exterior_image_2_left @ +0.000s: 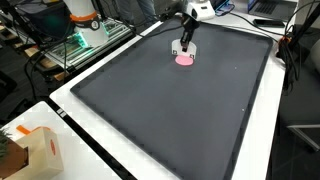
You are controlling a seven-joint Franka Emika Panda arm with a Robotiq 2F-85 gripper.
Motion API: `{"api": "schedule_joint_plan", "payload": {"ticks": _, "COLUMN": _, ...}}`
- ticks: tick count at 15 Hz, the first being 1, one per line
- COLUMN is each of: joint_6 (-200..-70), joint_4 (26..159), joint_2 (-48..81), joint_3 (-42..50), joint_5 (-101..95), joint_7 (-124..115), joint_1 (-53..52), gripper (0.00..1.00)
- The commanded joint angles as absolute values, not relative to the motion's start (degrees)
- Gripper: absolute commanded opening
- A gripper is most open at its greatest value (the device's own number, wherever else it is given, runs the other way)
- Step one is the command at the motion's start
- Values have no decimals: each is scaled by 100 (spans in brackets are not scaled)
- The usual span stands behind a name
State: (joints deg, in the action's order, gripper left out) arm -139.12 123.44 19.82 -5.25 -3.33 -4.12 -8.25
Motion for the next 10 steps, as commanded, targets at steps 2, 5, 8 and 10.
{"api": "schedule_joint_plan", "payload": {"ticks": 2, "joint_6": -13927, "joint_4": 12946, "joint_2": 2002, "joint_3": -561, "joint_5": -178, "joint_7": -159, "joint_1": -702, "gripper": 1}}
{"api": "schedule_joint_plan", "payload": {"ticks": 5, "joint_6": -13869, "joint_4": 13029, "joint_2": 1948, "joint_3": -550, "joint_5": -206, "joint_7": -88, "joint_1": -699, "gripper": 1}}
{"api": "schedule_joint_plan", "payload": {"ticks": 8, "joint_6": -13843, "joint_4": 13067, "joint_2": 1920, "joint_3": -529, "joint_5": -276, "joint_7": -42, "joint_1": -707, "gripper": 1}}
{"api": "schedule_joint_plan", "payload": {"ticks": 10, "joint_6": -13864, "joint_4": 12977, "joint_2": 1981, "joint_3": -544, "joint_5": -302, "joint_7": 67, "joint_1": -709, "gripper": 1}}
